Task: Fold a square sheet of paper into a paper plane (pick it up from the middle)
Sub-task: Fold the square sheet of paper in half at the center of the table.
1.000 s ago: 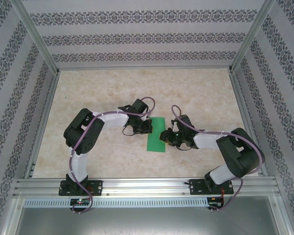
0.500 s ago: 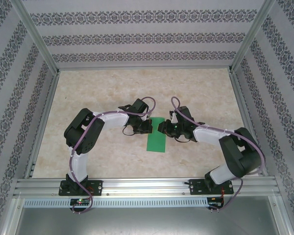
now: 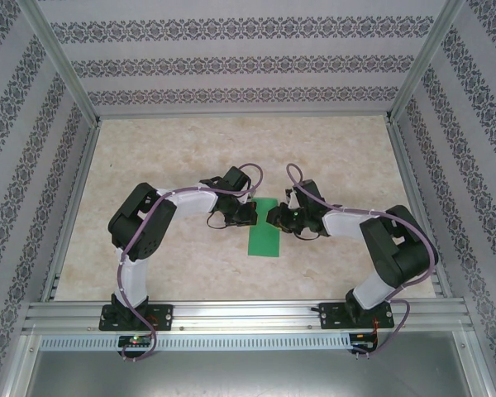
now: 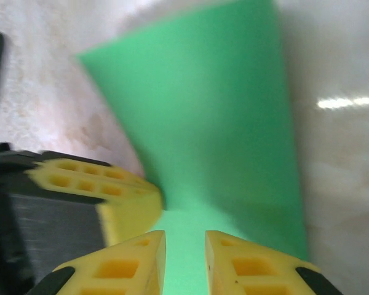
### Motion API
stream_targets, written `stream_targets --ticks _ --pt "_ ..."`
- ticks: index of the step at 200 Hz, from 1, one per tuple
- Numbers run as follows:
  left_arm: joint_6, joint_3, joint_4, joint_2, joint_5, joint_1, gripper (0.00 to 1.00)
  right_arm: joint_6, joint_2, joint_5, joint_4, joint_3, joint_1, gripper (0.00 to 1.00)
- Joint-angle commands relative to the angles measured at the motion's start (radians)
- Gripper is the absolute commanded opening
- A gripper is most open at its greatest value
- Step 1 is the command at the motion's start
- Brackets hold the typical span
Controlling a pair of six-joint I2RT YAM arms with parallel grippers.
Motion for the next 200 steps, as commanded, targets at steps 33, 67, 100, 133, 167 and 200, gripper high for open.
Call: stream_targets --ticks 33,67,100,133,167,200 --pt "0.029 -0.018 -0.085 0.036 -0.073 -0.018 0.0 -0.06 0.049 -0.026 -0.026 0.085 -0.013 0.24" --pt "0.029 -0.018 -0.086 0.034 -0.072 -0.018 0.0 -0.057 0.119 -0.001 0.015 0.054 -0.037 0.24" --pt "0.031 -0.017 -0.088 0.036 -0.075 -0.018 0.0 -0.04 0.161 -0.057 0.061 0.051 -0.046 0.23" --pt "0.035 -0.017 -0.095 0.031 -0.084 -0.018 0.0 -0.059 0.059 -0.054 0.003 0.093 -0.053 0.24" --pt "0.03 -0.012 -0.092 0.036 -0.08 -0.018 0.0 -0.1 0.083 -0.061 -0.039 0.15 -0.077 0.24" --pt "0.036 -0.011 -0.095 0.036 -0.079 -0.018 0.0 -0.113 0.162 -0.045 -0.042 0.175 -0.089 0.24"
